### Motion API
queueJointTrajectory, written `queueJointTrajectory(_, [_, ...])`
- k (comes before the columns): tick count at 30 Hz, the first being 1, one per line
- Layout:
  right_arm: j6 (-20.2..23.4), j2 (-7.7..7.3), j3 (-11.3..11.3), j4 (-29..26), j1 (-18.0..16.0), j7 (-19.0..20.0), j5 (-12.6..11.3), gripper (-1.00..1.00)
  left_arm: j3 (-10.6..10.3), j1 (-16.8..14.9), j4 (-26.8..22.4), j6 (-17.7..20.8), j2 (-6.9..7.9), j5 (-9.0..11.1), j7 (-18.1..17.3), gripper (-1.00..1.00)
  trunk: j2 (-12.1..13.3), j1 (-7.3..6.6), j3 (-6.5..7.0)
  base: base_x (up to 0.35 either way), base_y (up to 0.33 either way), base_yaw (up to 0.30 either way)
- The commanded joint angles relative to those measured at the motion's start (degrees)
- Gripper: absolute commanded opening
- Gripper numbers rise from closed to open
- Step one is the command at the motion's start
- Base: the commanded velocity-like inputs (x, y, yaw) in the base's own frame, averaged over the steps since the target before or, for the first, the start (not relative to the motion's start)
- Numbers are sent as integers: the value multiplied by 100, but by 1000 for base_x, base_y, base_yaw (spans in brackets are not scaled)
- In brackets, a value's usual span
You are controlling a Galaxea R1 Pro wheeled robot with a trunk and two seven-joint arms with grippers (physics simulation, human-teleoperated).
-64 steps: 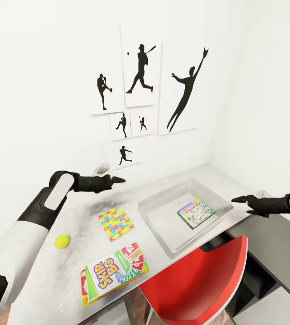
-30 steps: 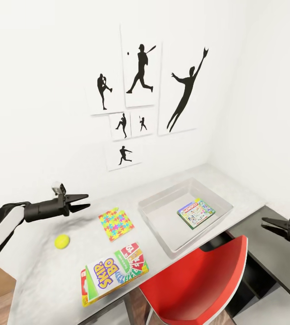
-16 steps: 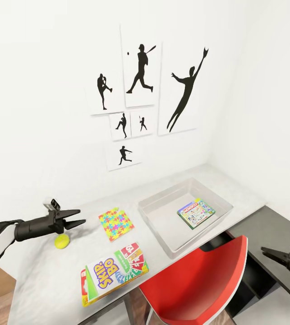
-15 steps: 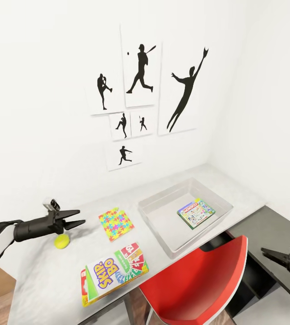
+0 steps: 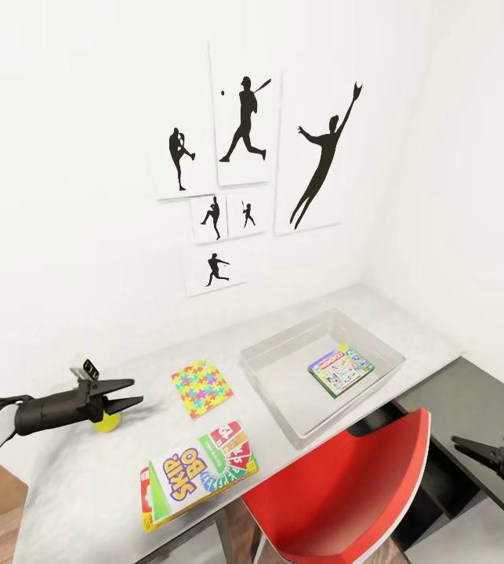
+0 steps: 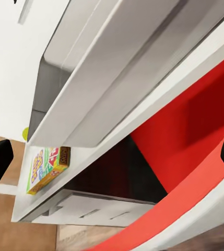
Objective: Put all the toys in the child's room - the three board games (two on the bed and one on the table), the two jigsaw puzzles on the table, and the tennis ball on the table - inside the toy box on the table in the child's room.
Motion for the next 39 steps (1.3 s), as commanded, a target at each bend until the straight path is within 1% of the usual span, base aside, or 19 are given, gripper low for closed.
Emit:
queueJointTrajectory(1, [59, 26, -40, 3, -5, 21, 37, 100, -24, 1, -45, 25, 24, 14, -11, 100, -13, 4, -12, 0, 0, 0])
queueJointTrajectory(6, [16, 118, -41, 3, -4, 19, 36, 100, -33, 11, -101, 23, 39, 5, 6, 100, -13, 4, 1, 0, 0, -21])
queueJointTrajectory(8, [-91, 165, -41, 3, -3, 17, 35, 100, -42, 13, -112, 23, 36, 7, 10, 100, -13, 4, 14, 0, 0, -52])
queueJointTrajectory(13, [-228, 201, -47, 3, -2, 18, 7, 100, -51, 15, -124, 19, 33, -1, 26, 100, -13, 4, 53, 0, 0, -66])
queueJointTrajectory(16, [-268, 209, -48, 3, -1, 15, -73, 100, -53, 15, -126, 18, 44, -23, 28, 100, -13, 4, 78, 0, 0, -68])
queueJointTrajectory(17, [-286, 214, -47, 3, 2, 14, -144, 100, -51, 17, -127, 17, 51, -35, 29, 100, -13, 4, 87, 0, 0, -39])
queueJointTrajectory(20, [-307, 220, -47, 3, 7, 13, -254, 100, -54, 16, -128, 17, 52, -47, 35, 100, -13, 4, 113, -41, 0, -24])
queueJointTrajectory(27, [-319, 217, -49, 0, 32, 12, -321, 100, -62, 17, -129, 11, 43, -56, 39, 100, -13, 4, 177, -230, 0, -7])
queueJointTrajectory(39, [-330, 221, -49, -1, 40, 4, -341, 100, -56, 19, -129, -26, 61, -53, 33, 100, -13, 4, 286, -317, 0, -1])
